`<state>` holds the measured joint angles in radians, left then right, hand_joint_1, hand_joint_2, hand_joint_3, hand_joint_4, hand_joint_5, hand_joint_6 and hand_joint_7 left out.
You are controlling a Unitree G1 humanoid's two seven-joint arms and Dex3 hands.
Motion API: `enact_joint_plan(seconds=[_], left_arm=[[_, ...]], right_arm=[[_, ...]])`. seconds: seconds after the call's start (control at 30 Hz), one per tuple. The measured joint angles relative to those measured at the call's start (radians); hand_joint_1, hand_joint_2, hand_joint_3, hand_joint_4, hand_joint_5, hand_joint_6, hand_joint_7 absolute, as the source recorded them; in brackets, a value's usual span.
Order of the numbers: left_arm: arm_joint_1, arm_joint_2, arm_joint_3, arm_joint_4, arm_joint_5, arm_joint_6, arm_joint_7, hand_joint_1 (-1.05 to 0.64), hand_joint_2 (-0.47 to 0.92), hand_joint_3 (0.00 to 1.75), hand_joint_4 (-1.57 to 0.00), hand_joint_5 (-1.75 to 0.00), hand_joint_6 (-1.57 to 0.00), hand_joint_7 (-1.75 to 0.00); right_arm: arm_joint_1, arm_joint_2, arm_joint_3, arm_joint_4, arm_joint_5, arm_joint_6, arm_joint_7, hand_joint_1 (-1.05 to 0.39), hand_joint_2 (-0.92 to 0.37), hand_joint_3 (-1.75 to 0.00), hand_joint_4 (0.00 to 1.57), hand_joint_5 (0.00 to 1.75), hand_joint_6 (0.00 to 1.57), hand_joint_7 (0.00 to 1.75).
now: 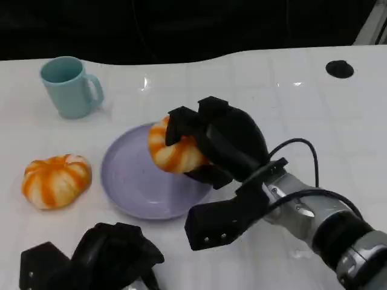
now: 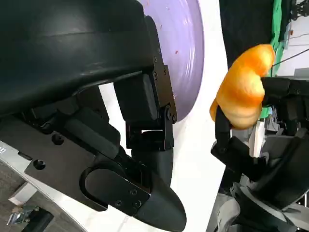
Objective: Grasp the bread from the table and place it into the plate.
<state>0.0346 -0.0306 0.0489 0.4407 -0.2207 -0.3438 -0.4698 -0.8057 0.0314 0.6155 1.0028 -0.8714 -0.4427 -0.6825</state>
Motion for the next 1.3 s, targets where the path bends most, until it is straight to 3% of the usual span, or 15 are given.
enact_joint_plan(seconds=[0.1,0.17,0.2,0.27,0.37,0.43,0.5,0.67,1.03,1.3], left_arm=[[0.004,0.000,-0.001,-0.005,0.000,0.000,0.000,-1.05,0.79,0.01,-1.50,-0.92,-1.57,-0.47],[0.009,0.000,-0.003,-0.010,0.000,0.000,0.000,-1.05,0.79,0.01,-1.50,-0.92,-1.57,-0.47],[0.011,0.000,-0.005,-0.014,0.000,0.000,0.000,-1.05,0.79,0.00,-1.50,-0.92,-1.57,-0.47],[0.014,0.000,-0.008,-0.021,0.000,0.001,0.001,-1.05,0.79,0.00,-1.50,-0.92,-1.57,-0.47],[0.022,-0.001,-0.014,-0.030,0.003,0.002,0.004,-1.05,0.79,0.01,-1.51,-0.92,-1.57,-0.47],[0.027,-0.002,-0.017,-0.032,0.009,0.002,0.010,-1.05,0.80,0.01,-1.51,-0.92,-1.57,-0.48],[0.028,-0.002,-0.020,-0.036,0.010,0.002,0.012,-1.05,0.80,0.01,-1.50,-0.93,-1.57,-0.48],[0.028,-0.002,-0.025,-0.037,0.010,0.001,0.015,-1.05,0.80,0.01,-1.50,-0.93,-1.56,-0.47],[0.029,-0.002,-0.029,-0.039,0.009,0.002,0.015,-1.05,0.80,0.01,-1.49,-0.93,-1.57,-0.46],[0.035,-0.007,-0.037,-0.043,0.009,0.001,0.018,-1.05,0.80,0.01,-1.50,-0.92,-1.57,-0.46]], right_arm=[[-0.012,0.020,0.002,0.032,0.000,-0.001,-0.006,-0.19,-0.43,-0.91,0.87,1.69,0.94,0.99],[-0.013,0.031,0.002,0.044,0.004,0.000,-0.006,-0.19,-0.51,-0.74,0.86,1.33,1.04,0.58],[-0.013,0.037,-0.002,0.052,0.020,-0.006,-0.001,-0.20,-0.56,-0.66,0.83,1.22,1.04,0.48],[-0.013,0.045,-0.009,0.062,0.043,-0.014,0.021,-0.22,-0.62,-0.57,0.73,1.04,0.94,0.31],[-0.016,0.046,-0.004,0.075,0.058,-0.010,0.086,-0.38,-0.86,-0.24,0.45,0.45,0.62,0.05],[-0.020,0.045,0.005,0.076,0.058,0.008,0.149,-0.47,-0.91,-0.18,0.32,0.30,0.48,0.01],[-0.020,0.041,0.013,0.075,0.059,0.026,0.213,-0.61,-0.92,-0.23,0.19,0.22,0.34,0.00],[-0.017,0.021,0.028,0.028,0.061,0.050,0.331,-0.70,-0.92,-0.30,0.10,0.19,0.19,0.00],[0.074,-0.047,-0.001,-0.178,0.119,0.065,0.492,-0.78,-0.92,-0.33,0.10,0.24,0.16,0.01],[0.199,-0.103,-0.033,-0.352,0.147,0.026,0.494,-0.67,-0.92,-0.28,0.25,0.44,0.34,0.07]])
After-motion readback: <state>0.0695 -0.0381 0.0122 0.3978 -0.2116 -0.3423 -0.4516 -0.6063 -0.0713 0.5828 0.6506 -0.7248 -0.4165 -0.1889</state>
